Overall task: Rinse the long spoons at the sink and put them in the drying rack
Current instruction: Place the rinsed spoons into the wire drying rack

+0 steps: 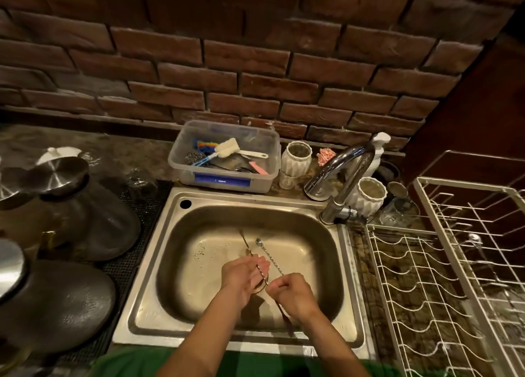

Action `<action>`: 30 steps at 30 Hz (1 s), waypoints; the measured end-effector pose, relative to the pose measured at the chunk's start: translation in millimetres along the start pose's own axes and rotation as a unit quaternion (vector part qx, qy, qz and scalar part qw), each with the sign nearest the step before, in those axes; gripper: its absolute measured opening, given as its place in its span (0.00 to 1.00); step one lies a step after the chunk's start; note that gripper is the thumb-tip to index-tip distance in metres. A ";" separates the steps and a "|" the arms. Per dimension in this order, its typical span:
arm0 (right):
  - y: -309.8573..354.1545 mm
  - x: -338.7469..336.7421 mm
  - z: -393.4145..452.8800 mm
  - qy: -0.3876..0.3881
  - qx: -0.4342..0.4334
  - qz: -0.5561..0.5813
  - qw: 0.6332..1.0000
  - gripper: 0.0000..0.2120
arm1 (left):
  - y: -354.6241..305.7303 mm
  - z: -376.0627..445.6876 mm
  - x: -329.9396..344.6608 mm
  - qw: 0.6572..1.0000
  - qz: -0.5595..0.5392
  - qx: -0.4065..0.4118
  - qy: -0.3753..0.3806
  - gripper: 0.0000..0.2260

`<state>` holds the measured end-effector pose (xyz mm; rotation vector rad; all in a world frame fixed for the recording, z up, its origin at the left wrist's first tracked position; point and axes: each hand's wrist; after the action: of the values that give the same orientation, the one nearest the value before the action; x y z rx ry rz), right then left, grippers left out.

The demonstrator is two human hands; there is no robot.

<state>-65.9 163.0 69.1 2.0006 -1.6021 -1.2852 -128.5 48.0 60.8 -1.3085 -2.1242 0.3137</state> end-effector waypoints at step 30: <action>146.5 -153.1 -150.5 0.074 -0.135 0.070 0.986 0.06 | -120.4 -184.0 110.1 0.966 0.131 0.095 0.200 0.08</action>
<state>-44.0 202.0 325.1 1.7427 -1.3908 -1.1981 -137.9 64.6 305.9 -1.4028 -1.5514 0.3211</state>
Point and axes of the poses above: each hand's wrist, its own z-axis towards the middle knuckle, its own x-axis out of the palm, y = z × x, and after that the axes turned 1 degree about -z, right-handed
